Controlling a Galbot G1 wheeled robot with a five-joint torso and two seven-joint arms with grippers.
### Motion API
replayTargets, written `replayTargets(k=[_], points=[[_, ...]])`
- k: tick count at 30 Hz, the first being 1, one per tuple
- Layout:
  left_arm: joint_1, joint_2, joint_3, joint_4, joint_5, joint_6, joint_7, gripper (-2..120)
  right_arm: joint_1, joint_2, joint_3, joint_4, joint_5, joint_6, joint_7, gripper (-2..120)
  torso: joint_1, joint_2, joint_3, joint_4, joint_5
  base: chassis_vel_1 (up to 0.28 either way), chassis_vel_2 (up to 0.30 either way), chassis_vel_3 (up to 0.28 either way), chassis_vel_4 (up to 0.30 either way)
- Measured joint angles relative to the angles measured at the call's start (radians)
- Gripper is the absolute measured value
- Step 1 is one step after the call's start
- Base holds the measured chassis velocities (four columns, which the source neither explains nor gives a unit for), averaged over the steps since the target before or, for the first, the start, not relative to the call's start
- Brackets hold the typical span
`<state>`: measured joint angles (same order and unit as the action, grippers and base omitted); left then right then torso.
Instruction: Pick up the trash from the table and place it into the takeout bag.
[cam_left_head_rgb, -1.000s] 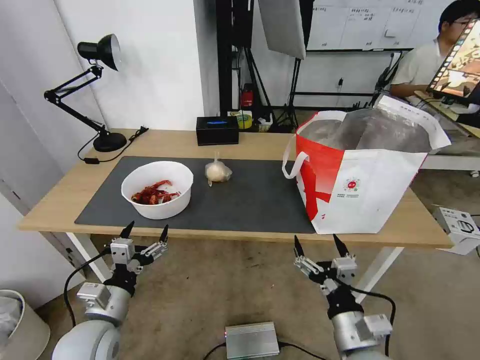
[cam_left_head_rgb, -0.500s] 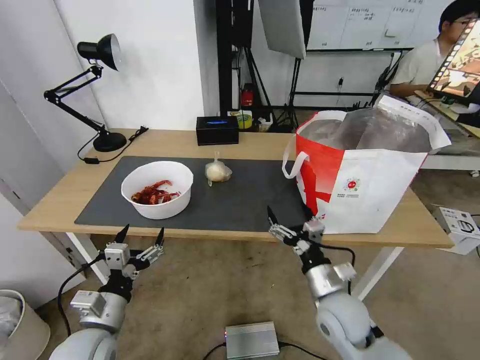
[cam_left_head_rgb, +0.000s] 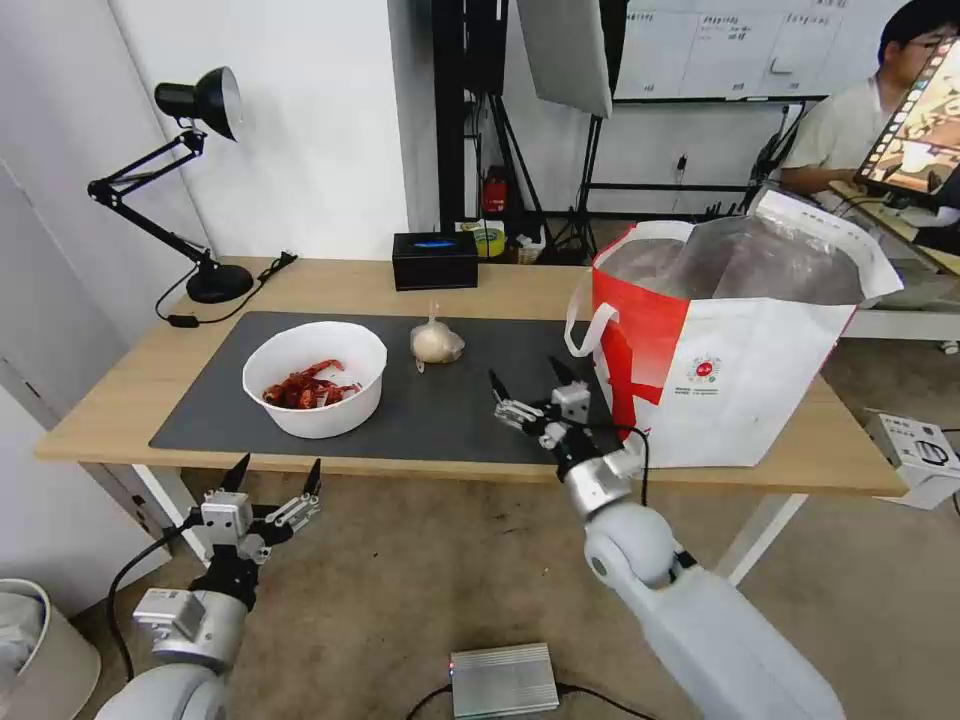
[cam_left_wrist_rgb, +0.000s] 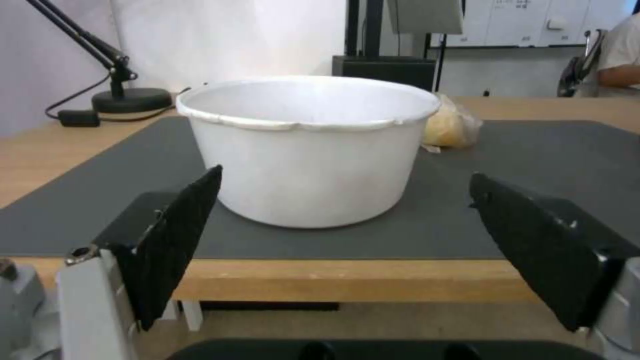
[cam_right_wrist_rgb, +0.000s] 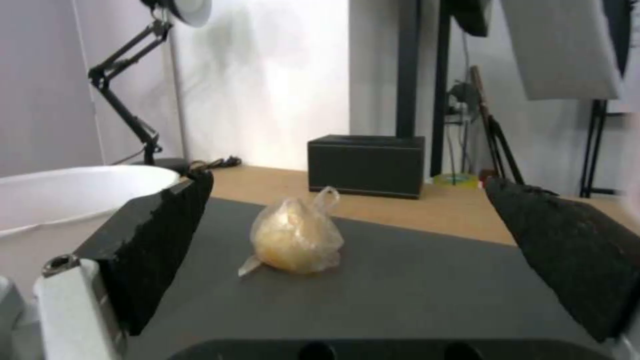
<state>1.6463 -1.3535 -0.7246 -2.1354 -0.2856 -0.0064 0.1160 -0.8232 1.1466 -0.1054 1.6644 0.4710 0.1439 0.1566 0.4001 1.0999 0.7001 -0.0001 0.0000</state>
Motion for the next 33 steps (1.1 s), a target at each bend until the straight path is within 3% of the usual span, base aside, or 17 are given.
replayTargets(k=[7, 14, 24, 27, 33], points=[[0.003, -0.004, 0.001, 0.005, 0.000, 0.001, 0.001, 100, 0.190, 0.024, -0.090, -0.142, 0.042, -0.001, 0.000, 100, 0.000, 0.000, 0.000, 0.0001, 0.0000, 0.000, 0.000, 0.000, 0.000], [0.002, -0.014, -0.007, 0.006, 0.000, 0.003, 0.001, 100, 0.361, 0.099, -0.162, -0.334, 0.052, 0.002, -0.028, 100, 0.000, 0.000, 0.000, 0.0001, -0.0001, 0.000, 0.000, 0.000, 0.000], [0.007, -0.017, -0.011, 0.008, 0.001, 0.003, 0.003, 100, 0.473, 0.225, -0.207, -0.554, 0.035, 0.013, -0.070, 100, 0.000, 0.000, 0.000, 0.0001, -0.0001, 0.000, 0.000, 0.000, 0.000], [0.010, -0.016, -0.012, 0.007, 0.001, 0.003, 0.003, 100, 0.511, 0.296, -0.208, -0.641, 0.019, 0.014, -0.086, 100, 0.000, 0.000, 0.000, 0.0001, -0.0002, 0.000, 0.000, 0.000, 0.000], [0.011, -0.015, -0.012, 0.006, 0.000, 0.003, 0.003, 100, 0.535, 0.359, -0.208, -0.716, -0.004, 0.001, -0.093, 99, 0.000, 0.000, 0.000, 0.0002, -0.0002, 0.000, 0.000, 0.000, 0.000]])
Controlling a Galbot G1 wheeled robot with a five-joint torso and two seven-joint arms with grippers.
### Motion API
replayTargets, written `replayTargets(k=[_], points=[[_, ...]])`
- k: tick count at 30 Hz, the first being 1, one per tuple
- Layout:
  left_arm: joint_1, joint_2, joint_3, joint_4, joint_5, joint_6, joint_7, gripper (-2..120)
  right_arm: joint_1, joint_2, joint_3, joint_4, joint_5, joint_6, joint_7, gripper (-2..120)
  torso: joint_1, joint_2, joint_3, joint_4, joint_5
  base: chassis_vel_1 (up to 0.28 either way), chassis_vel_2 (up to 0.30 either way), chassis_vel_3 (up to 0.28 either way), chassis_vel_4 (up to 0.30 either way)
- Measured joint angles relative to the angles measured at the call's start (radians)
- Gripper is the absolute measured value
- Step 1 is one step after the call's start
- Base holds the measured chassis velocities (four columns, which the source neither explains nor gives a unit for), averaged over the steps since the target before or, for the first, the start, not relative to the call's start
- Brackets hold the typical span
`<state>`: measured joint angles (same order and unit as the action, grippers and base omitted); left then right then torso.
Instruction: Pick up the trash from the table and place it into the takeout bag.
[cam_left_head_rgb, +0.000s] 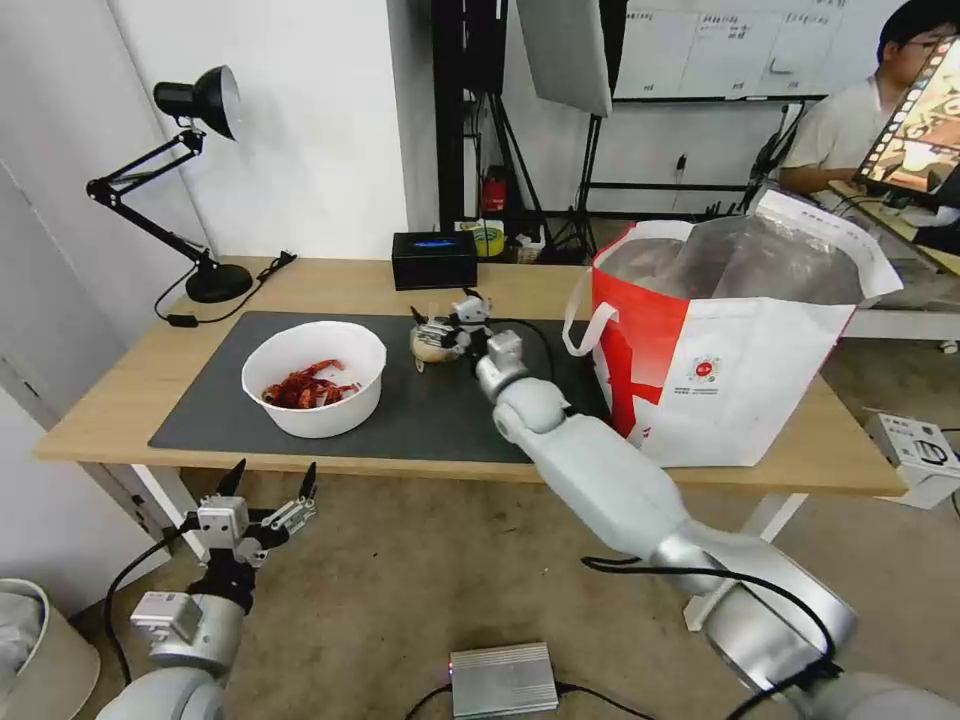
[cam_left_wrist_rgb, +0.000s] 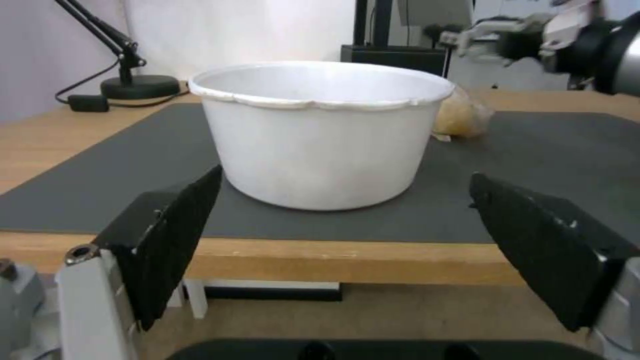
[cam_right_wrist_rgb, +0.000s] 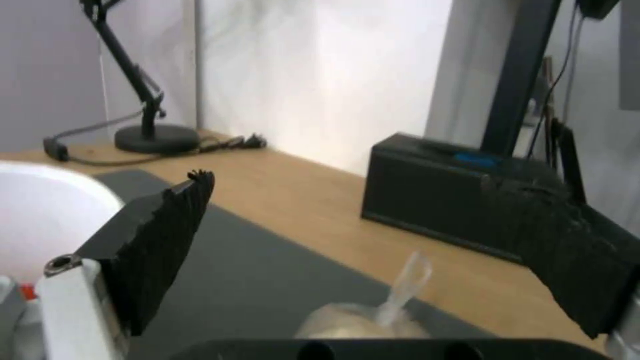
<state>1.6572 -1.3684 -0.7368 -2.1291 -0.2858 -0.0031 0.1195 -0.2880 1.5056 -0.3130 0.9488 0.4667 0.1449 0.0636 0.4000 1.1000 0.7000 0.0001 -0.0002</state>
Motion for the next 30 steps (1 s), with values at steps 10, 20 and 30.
replayTargets(k=[10, 20, 30], points=[[-0.002, 0.016, 0.000, 0.018, -0.007, -0.003, 0.004, 100, 0.050, 0.030, -0.015, -0.066, -0.036, -0.158, 0.063, 99, 0.000, 0.000, 0.000, -0.0003, 0.0001, 0.000, 0.000, 0.000, 0.000], [-0.016, 0.022, 0.020, 0.033, -0.008, -0.005, 0.008, 100, 0.134, 0.019, -0.098, -0.033, 0.180, -0.406, 0.073, 100, 0.000, 0.000, 0.000, -0.0002, 0.0002, 0.000, 0.000, 0.000, 0.000], [-0.024, 0.022, 0.016, 0.048, -0.015, -0.009, 0.022, 100, 0.170, 0.065, -0.108, -0.136, 0.167, -0.481, 0.068, 100, 0.000, 0.000, 0.000, -0.0001, 0.0002, 0.000, 0.000, 0.000, 0.000]])
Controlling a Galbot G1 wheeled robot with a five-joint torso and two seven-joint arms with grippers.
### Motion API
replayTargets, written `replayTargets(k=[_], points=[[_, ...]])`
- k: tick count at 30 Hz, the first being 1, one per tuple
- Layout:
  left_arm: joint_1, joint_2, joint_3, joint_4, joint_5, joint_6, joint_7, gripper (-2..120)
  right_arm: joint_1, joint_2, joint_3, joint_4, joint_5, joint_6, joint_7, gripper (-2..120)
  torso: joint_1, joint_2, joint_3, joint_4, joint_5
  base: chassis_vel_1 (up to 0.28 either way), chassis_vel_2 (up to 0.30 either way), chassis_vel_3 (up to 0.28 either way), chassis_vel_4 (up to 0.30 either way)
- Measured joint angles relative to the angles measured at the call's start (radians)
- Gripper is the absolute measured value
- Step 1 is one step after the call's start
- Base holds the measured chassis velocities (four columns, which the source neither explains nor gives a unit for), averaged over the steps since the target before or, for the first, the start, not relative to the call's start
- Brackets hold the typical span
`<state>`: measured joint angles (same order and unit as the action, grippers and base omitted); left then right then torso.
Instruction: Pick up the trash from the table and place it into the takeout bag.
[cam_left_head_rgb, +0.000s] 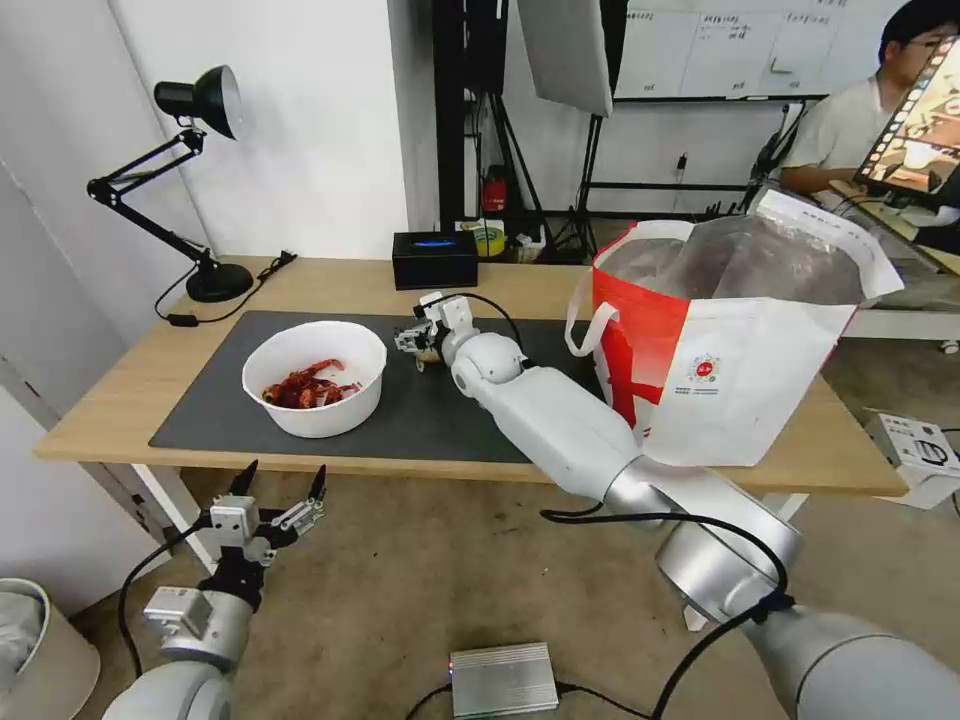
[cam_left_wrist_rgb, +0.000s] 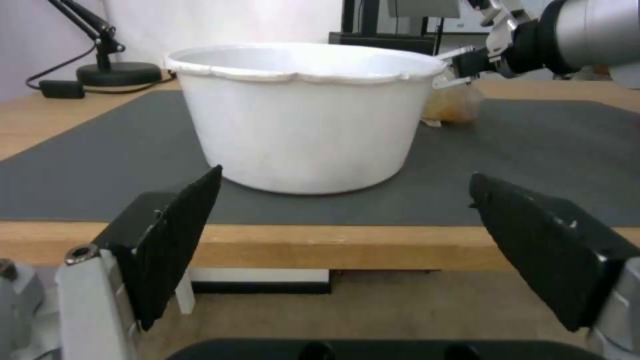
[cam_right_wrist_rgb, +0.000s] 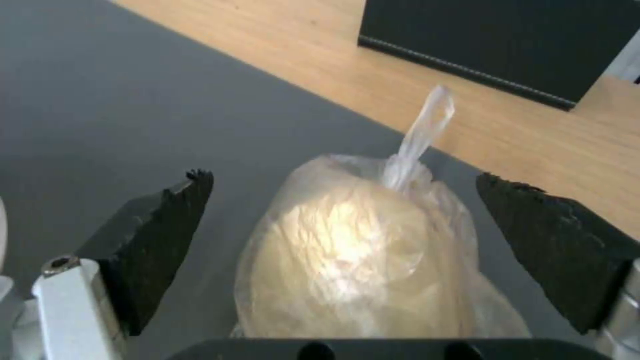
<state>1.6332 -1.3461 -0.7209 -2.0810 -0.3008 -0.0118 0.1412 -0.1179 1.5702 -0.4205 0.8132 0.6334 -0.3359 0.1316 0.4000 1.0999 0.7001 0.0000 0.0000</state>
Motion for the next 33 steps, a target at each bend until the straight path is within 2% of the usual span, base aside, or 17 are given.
replayTargets(k=[11, 14, 16, 18, 19, 22, 24, 27, 31, 33], points=[[-0.010, 0.000, -0.001, 0.010, -0.008, -0.005, 0.005, 100, -0.016, 0.002, -0.008, -0.028, -0.026, 0.006, 0.004, 97, 0.000, 0.000, 0.000, 0.0000, 0.0000, 0.000, 0.000, 0.000, 0.000], [-0.016, 0.000, -0.002, 0.011, -0.012, -0.005, 0.005, 100, -0.019, 0.002, -0.008, -0.035, -0.026, 0.008, 0.008, 86, 0.000, 0.000, 0.000, 0.0000, 0.0001, 0.000, 0.000, 0.000, 0.000], [-0.017, 0.001, -0.002, 0.011, -0.013, -0.005, 0.005, 100, -0.019, 0.002, -0.008, -0.037, -0.026, 0.009, 0.008, 83, 0.000, 0.000, 0.000, 0.0000, 0.0001, 0.000, 0.000, 0.000, 0.000], [-0.017, 0.000, -0.003, 0.012, -0.015, -0.006, 0.005, 100, -0.023, 0.001, -0.007, -0.041, -0.026, 0.011, 0.009, 71, 0.000, 0.000, 0.000, -0.0001, 0.0001, 0.000, 0.000, 0.000, 0.000], [-0.017, 0.000, -0.003, 0.012, -0.015, -0.006, 0.005, 100, -0.023, 0.001, -0.007, -0.041, -0.026, 0.011, 0.009, 71, 0.000, 0.000, 0.000, -0.0001, 0.0001, 0.000, 0.000, 0.000, 0.000], [-0.014, 0.000, -0.005, 0.012, -0.015, -0.007, 0.005, 100, -0.031, 0.001, -0.004, -0.041, -0.026, 0.015, 0.010, 56, 0.000, 0.000, 0.000, 0.0000, 0.0001, 0.000, 0.000, 0.000, 0.000], [-0.014, 0.000, -0.006, 0.012, -0.015, -0.008, 0.006, 100, -0.034, 0.001, -0.003, -0.040, -0.026, 0.017, 0.011, 52, 0.000, 0.000, 0.000, 0.0000, 0.0001, 0.000, 0.000, 0.000, 0.000], [-0.013, 0.000, -0.008, 0.012, -0.016, -0.009, 0.006, 100, -0.043, 0.000, -0.003, -0.034, -0.026, 0.031, 0.020, 37, 0.000, 0.000, 0.000, 0.0000, 0.0001, 0.000, 0.000, 0.000, 0.000], [-0.013, 0.000, -0.010, 0.014, -0.020, -0.009, 0.007, 100, -0.048, -0.003, -0.010, -0.022, -0.026, 0.045, 0.028, 28, 0.000, 0.000, 0.000, -0.0002, 0.0001, 0.000, 0.000, 0.000, 0.000], [-0.018, 0.002, -0.014, 0.019, -0.024, -0.011, 0.008, 100, -0.051, -0.014, -0.029, 0.001, -0.025, 0.052, 0.038, 18, 0.000, 0.000, 0.000, 0.0001, 0.0001, 0.000, 0.000, 0.000, 0.000]])
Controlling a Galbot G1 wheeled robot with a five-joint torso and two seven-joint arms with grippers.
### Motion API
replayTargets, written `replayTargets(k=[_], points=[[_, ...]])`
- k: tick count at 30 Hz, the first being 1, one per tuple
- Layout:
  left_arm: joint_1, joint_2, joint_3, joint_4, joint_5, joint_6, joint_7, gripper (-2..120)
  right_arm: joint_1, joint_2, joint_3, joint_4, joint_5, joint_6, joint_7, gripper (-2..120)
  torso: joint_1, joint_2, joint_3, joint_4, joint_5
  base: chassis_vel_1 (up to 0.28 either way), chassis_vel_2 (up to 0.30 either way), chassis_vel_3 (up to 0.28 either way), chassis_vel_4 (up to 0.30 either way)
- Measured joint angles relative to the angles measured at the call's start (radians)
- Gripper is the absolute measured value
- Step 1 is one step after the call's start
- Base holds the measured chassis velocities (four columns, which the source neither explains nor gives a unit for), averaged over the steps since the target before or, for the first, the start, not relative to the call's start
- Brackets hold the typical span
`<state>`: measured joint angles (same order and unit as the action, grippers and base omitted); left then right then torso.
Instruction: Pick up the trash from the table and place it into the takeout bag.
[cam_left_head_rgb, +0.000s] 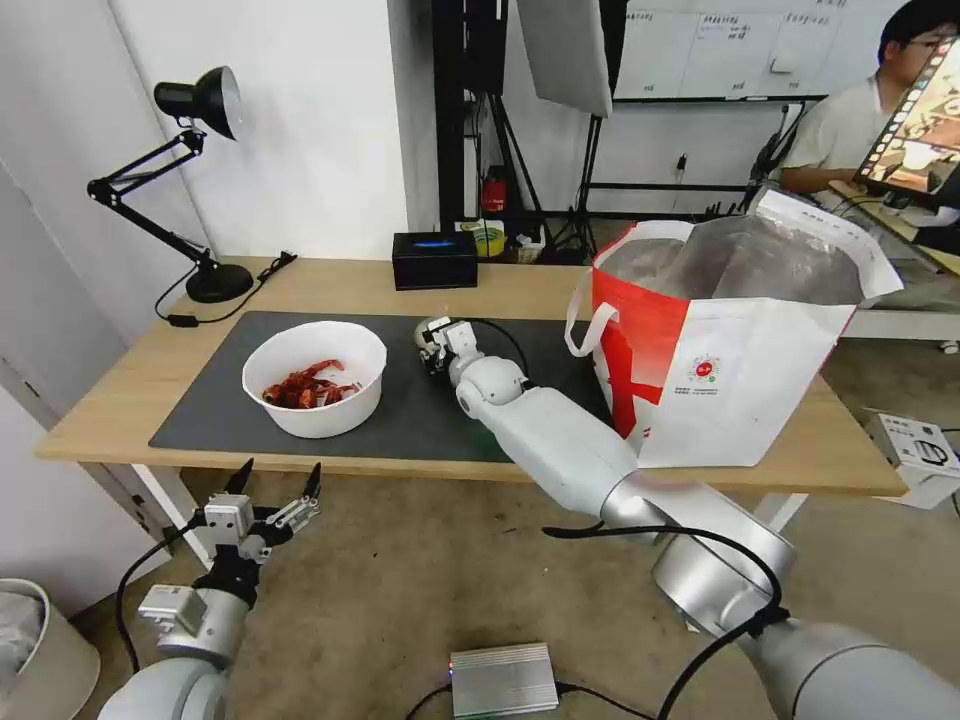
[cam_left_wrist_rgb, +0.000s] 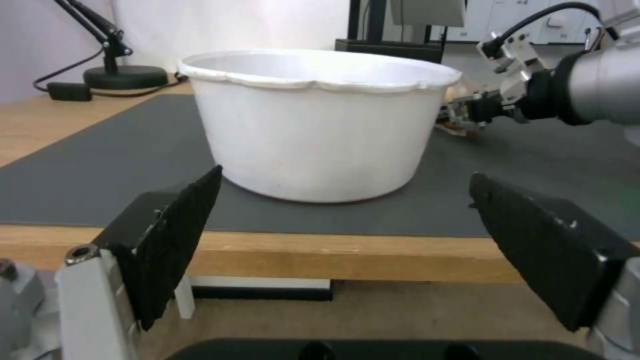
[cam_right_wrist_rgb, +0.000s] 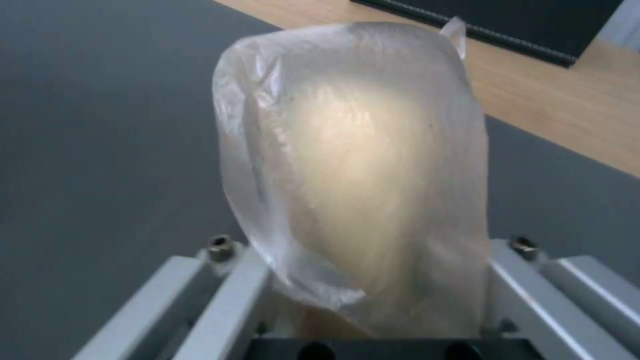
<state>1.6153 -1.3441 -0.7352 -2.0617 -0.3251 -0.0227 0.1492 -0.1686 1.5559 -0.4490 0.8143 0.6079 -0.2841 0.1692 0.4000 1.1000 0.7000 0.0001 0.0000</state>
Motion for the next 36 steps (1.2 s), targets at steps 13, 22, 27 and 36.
replayTargets(k=[13, 22, 27, 36], points=[[0.008, 0.006, -0.014, -0.008, -0.009, -0.003, 0.003, 100, -0.019, -0.153, -0.060, 0.227, 0.054, 0.009, 0.052, 7, 0.000, 0.000, 0.000, -0.0001, 0.0002, 0.000, 0.000, 0.000, 0.000], [0.018, 0.007, -0.012, -0.015, -0.007, -0.008, 0.005, 100, -0.107, -0.362, -0.073, 0.548, 0.043, 0.037, 0.059, 7, 0.000, 0.000, 0.000, -0.0001, 0.0002, 0.000, 0.000, 0.000, 0.000], [0.021, 0.007, -0.006, -0.023, -0.004, -0.008, 0.005, 100, -0.195, -0.460, -0.037, 0.700, -0.007, 0.042, 0.061, 7, 0.000, 0.000, 0.000, -0.0001, 0.0004, 0.000, 0.000, 0.000, 0.000], [0.023, 0.004, 0.010, -0.025, 0.013, -0.005, 0.005, 100, -0.444, -0.687, 0.137, 0.984, -0.122, 0.104, 0.009, 7, 0.000, 0.000, 0.000, -0.0004, 0.0004, 0.000, 0.000, 0.000, 0.000]])
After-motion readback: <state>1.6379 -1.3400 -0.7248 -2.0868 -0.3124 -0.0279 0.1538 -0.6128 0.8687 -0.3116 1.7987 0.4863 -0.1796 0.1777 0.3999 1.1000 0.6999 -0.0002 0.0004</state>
